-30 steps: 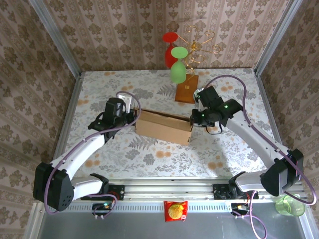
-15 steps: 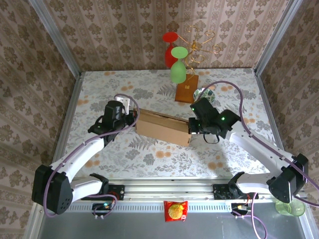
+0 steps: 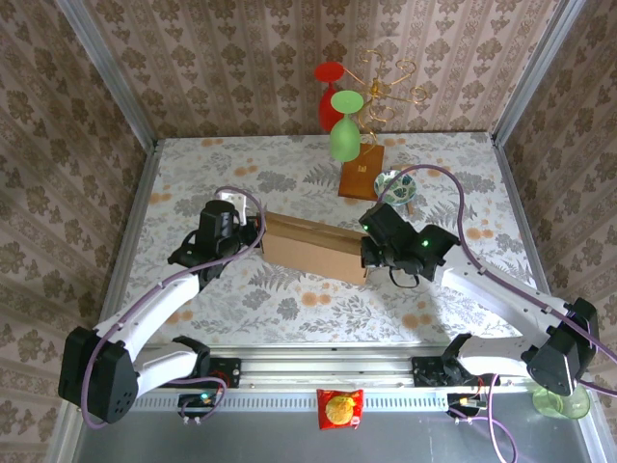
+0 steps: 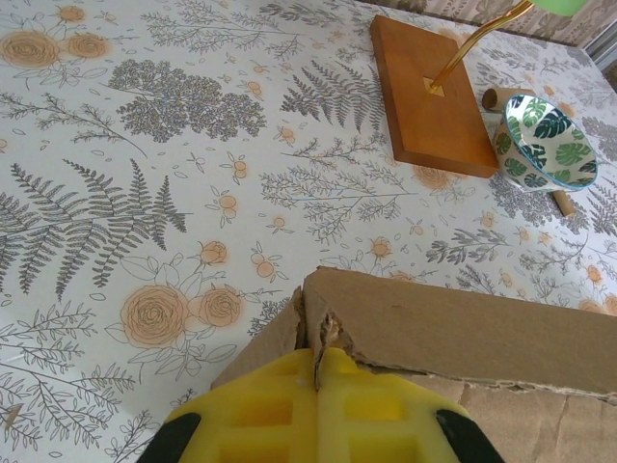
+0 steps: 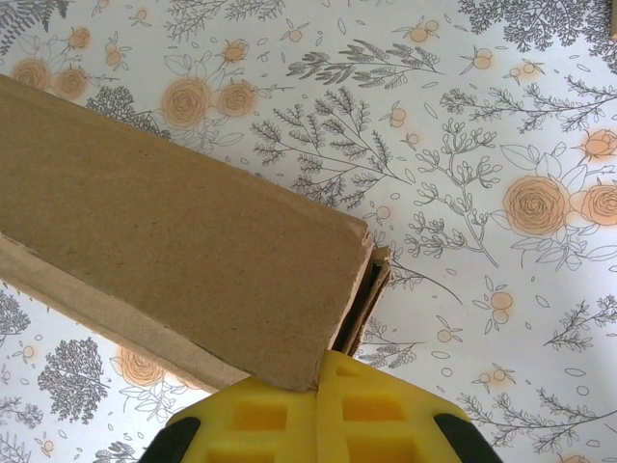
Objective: Fold the paper box
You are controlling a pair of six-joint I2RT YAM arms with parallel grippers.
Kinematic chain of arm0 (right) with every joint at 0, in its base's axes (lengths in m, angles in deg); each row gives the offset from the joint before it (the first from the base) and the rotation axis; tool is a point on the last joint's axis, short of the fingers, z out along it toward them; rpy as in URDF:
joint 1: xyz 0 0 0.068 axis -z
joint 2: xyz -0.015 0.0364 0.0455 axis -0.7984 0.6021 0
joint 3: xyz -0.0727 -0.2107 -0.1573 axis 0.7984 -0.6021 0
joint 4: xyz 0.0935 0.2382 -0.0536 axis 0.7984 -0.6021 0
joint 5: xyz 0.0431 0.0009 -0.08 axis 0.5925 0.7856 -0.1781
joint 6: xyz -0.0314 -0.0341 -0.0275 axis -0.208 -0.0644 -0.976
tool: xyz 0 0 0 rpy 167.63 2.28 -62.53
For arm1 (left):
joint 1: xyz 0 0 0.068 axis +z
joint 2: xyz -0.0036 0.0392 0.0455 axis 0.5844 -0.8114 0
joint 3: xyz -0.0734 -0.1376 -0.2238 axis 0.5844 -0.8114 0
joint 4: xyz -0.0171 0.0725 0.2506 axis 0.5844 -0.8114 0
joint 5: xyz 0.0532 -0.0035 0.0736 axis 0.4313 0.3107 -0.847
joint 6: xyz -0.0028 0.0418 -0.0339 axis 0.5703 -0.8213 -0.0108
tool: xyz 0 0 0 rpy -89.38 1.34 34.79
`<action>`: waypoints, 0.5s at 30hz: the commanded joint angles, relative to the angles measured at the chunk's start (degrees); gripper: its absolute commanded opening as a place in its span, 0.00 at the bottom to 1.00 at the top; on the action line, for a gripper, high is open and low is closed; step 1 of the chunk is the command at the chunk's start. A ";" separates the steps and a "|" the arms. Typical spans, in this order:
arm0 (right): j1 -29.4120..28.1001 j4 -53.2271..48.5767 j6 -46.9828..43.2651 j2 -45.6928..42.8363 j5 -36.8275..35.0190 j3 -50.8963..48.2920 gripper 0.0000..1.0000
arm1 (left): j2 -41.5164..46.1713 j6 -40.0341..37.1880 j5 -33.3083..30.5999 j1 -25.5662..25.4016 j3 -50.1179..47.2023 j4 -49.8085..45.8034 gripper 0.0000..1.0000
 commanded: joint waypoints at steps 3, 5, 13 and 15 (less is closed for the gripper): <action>-1.86 -3.93 1.42 1.05 -3.31 -2.26 0.00 | 0.46 2.41 2.68 -0.31 -1.59 -1.95 0.08; -2.34 -3.88 1.55 1.24 -4.09 -2.26 0.00 | 0.92 2.81 3.13 -0.10 -1.90 -1.98 0.13; -2.82 -4.07 1.77 1.57 -4.91 -1.20 0.00 | 5.11 4.30 4.26 0.21 -3.32 -2.48 0.29; -2.90 -4.23 1.76 1.93 -5.02 -0.95 0.00 | 5.69 4.88 5.15 0.28 -3.53 -2.90 0.33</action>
